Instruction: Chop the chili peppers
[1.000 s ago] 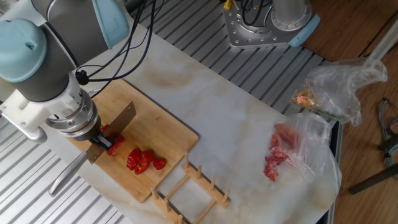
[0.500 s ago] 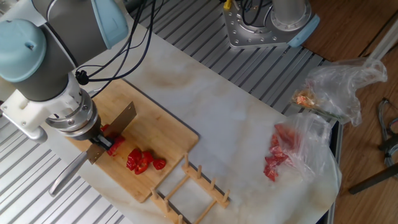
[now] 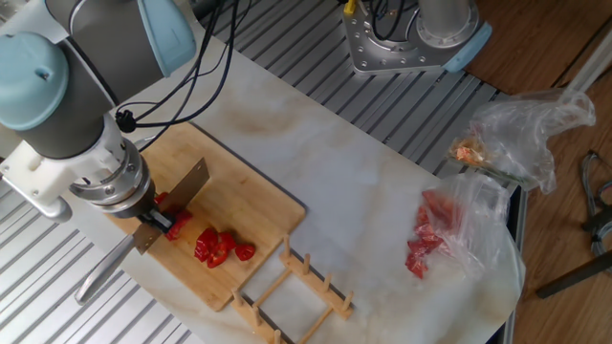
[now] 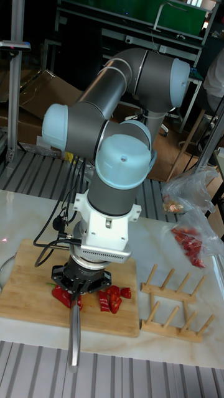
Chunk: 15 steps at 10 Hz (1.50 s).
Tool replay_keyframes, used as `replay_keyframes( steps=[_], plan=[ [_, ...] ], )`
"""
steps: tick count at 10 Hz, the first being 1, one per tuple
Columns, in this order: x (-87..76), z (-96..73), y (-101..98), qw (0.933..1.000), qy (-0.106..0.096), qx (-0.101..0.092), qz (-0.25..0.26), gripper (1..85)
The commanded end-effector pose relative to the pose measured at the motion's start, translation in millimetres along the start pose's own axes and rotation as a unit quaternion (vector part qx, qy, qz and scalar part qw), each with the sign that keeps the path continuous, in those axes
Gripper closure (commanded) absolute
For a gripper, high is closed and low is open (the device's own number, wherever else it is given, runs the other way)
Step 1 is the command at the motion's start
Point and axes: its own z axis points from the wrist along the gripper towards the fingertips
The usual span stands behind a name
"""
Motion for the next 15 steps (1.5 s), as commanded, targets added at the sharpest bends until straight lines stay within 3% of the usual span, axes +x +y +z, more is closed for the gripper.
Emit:
replay_keyframes(
  steps=[1, 3, 5, 12, 15],
  plan=[
    [6.3, -9.0, -0.3, 0.9999, 0.016, 0.005, 0.001, 84.3],
    [6.7, -19.8, 12.1, 0.9995, 0.030, 0.006, 0.008, 84.3],
    [6.5, -13.0, 9.1, 0.9997, 0.023, 0.000, 0.003, 84.3],
    [22.3, 4.4, 0.1, 0.9987, 0.036, -0.002, -0.035, 84.3],
    [28.8, -10.0, 3.2, 0.9983, 0.045, -0.005, -0.036, 84.3]
  ],
)
